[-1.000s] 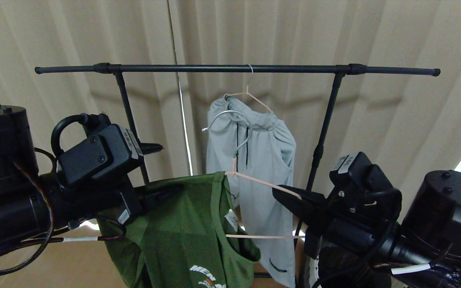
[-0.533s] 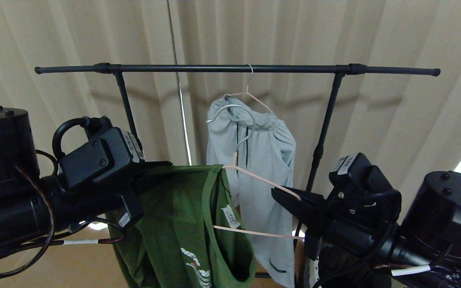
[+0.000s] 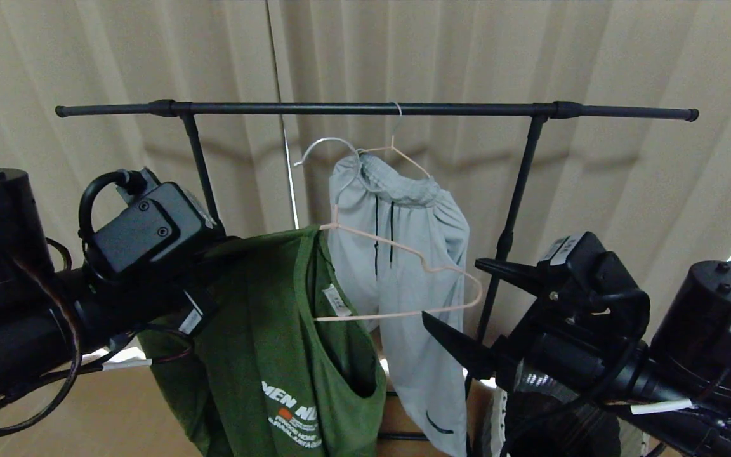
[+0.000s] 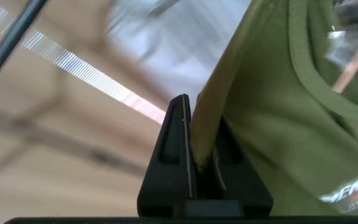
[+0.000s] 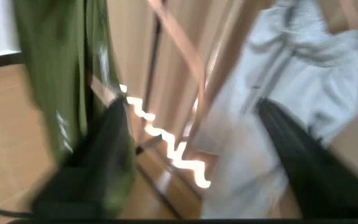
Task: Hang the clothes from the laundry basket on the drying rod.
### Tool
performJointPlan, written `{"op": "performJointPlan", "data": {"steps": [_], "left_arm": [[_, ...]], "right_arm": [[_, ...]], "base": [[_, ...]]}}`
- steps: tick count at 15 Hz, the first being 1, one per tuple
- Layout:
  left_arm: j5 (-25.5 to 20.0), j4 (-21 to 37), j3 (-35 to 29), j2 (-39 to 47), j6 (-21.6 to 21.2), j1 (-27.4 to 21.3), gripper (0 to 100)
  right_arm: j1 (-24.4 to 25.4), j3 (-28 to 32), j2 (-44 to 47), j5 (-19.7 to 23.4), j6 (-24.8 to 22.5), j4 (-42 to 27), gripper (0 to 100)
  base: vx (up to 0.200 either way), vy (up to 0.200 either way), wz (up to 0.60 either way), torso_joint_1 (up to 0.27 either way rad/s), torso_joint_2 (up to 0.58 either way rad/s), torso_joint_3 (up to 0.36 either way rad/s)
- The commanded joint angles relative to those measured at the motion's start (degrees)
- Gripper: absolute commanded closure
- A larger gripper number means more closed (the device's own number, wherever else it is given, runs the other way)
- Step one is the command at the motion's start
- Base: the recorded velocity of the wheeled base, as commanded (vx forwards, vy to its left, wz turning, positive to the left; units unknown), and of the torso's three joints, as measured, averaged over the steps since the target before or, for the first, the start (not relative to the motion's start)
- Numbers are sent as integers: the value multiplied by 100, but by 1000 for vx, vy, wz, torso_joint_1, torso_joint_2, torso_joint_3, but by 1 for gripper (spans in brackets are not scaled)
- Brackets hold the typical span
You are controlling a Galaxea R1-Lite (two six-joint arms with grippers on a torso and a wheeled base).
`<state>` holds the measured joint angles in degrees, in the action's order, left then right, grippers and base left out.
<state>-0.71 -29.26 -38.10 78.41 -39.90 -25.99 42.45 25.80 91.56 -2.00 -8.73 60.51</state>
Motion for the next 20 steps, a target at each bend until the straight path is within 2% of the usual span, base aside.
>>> {"op": "performJointPlan", "data": {"steps": [1, 2, 4, 7, 10, 12, 13, 16, 20], "left_arm": [[106, -150, 21, 8, 123, 6, 100], [106, -150, 21, 8, 123, 6, 100], [115, -687, 30, 16, 343, -73, 100], [115, -1117, 74, -1, 527, -240, 100], [106, -1179, 74, -28, 712, -407, 100], [88, -1240, 74, -80, 870, -539, 100], [88, -1284, 74, -89, 958, -627, 100], [88, -1293, 74, -151, 1107, -820, 100], [88, -1293, 83, -212, 1213, -1013, 100]], "right_arm": [[-96, -189, -174, 15, -15, -5, 0], [-96, -189, -174, 15, -15, -5, 0], [-88, -576, -121, 42, -6, 13, 0], [-79, -558, 63, 59, 20, 13, 0], [-79, -444, 406, 51, 170, 101, 0], [-70, -347, 731, 24, 451, 593, 0], [-70, -330, 960, 15, 451, 918, 0], [-61, -250, 1259, 15, 451, 1270, 0], [79, -163, 1426, 15, 451, 1358, 0]], "base": [[0, 0, 0, 0, 0, 0], [0, 0, 0, 0, 0, 0], [0, 0, 0, 0, 0, 0], [0, 0, 0, 0, 0, 0], [0, 0, 0, 0, 0, 0], [0, 0, 0, 0, 0, 0], [0, 0, 0, 0, 0, 0], [0, 0, 0, 0, 0, 0], [0, 0, 0, 0, 0, 0]]}}
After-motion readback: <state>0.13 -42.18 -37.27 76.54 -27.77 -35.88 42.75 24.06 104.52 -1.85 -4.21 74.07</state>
